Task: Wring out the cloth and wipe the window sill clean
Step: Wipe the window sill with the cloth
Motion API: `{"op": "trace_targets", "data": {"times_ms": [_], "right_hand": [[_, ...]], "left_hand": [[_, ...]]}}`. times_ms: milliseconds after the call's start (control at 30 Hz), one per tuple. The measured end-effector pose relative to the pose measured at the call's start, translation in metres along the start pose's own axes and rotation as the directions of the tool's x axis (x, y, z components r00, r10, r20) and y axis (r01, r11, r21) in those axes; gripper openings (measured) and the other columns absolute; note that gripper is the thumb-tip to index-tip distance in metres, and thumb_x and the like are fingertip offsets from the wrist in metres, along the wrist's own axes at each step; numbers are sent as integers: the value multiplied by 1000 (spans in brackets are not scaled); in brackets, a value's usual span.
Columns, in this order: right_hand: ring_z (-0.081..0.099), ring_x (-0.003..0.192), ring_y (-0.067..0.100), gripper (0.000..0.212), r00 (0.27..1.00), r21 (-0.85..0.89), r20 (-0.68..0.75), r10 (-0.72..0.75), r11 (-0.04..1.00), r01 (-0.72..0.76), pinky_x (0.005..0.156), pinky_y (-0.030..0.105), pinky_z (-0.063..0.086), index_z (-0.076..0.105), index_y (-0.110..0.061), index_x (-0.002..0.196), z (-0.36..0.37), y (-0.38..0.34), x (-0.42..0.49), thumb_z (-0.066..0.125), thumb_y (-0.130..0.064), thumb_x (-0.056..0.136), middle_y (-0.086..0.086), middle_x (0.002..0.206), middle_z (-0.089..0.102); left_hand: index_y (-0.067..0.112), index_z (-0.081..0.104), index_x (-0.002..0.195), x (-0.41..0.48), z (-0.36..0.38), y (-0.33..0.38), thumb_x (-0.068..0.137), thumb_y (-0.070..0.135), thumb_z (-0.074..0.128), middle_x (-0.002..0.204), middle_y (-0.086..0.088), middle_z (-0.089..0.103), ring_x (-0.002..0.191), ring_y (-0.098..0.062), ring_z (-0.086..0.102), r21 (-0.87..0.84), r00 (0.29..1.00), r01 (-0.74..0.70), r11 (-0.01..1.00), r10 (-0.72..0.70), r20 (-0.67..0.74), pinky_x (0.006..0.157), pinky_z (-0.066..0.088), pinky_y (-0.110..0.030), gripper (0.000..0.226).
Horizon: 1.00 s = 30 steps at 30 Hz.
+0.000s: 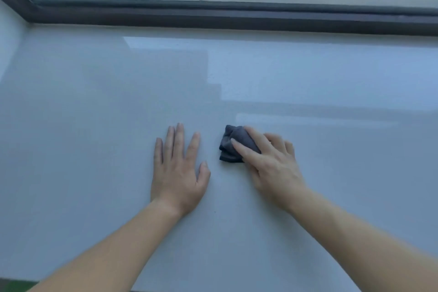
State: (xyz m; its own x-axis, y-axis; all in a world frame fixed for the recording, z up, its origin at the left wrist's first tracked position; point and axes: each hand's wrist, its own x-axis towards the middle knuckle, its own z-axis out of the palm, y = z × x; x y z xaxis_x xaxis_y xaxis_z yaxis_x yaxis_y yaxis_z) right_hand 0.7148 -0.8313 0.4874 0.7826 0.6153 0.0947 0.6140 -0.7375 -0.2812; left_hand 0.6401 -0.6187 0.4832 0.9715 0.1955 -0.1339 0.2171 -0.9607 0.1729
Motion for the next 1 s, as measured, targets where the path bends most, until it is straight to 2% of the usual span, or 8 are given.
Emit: {"op": "trace_targets", "data": {"times_ms": [200,400,500,600,667,767,833,1000], "right_hand": [[35,121,32,44,839,41,-122,530,848,-529,96,43,26,45,-43,139,-14,52,88,47,-26,98,-7,155,30],[42,112,29,63,1000,-22,0,6,1000,-6,82,33,21,48,-43,136,5,18,85,62,-17,81,-8,151,36],[39,118,33,52,967,-87,-76,242,965,-248,88,39,26,45,-43,140,-6,68,133,52,-22,93,-5,151,36],[35,120,36,46,806,-11,-174,565,818,-576,92,42,26,43,-39,141,-10,91,174,43,-24,98,0,149,36],[34,118,33,48,826,-13,-172,536,837,-546,91,42,25,42,-38,141,-2,70,181,45,-22,96,1,150,34],[36,115,30,51,981,-62,-65,181,981,-185,89,41,28,47,-39,139,8,53,171,49,-22,91,-3,150,37],[40,114,33,47,997,-69,-18,77,995,-78,88,42,30,51,-40,137,1,74,184,44,-26,92,-3,148,41],[36,122,36,47,901,-38,-96,423,903,-428,93,43,27,46,-39,141,2,68,241,44,-28,95,2,149,37]], "left_hand": [[14,42,144,12,-3,-4,85,41,38,159,-20,25,149,-34,18,-52,997,-54,997,50,-66,118,7,-60,65],[11,31,151,104,-27,-7,87,37,34,164,-16,11,152,-28,3,-145,985,-120,982,99,-145,121,-3,-52,69],[15,22,155,158,-33,-6,92,41,26,165,-12,3,152,-24,-6,-146,994,-92,985,82,-72,121,-9,-47,68],[19,14,157,185,-27,-2,97,46,22,165,-10,-4,151,-22,-12,-78,998,-61,995,62,1,121,-10,-47,67],[19,11,156,187,-22,-2,97,50,23,165,-10,-5,151,-22,-13,-25,999,-52,998,51,-6,121,-8,-48,68],[18,15,156,185,-22,-1,94,50,22,165,-11,-1,152,-24,-10,-46,998,-53,998,51,-38,121,-6,-49,70],[17,14,156,186,-23,-1,93,50,22,165,-12,-2,152,-25,-10,-41,998,-57,998,56,-30,121,-6,-50,71],[15,18,155,187,-23,0,93,50,24,165,-15,0,152,-27,-8,-29,997,-65,997,64,-33,121,-3,-52,71]]}}
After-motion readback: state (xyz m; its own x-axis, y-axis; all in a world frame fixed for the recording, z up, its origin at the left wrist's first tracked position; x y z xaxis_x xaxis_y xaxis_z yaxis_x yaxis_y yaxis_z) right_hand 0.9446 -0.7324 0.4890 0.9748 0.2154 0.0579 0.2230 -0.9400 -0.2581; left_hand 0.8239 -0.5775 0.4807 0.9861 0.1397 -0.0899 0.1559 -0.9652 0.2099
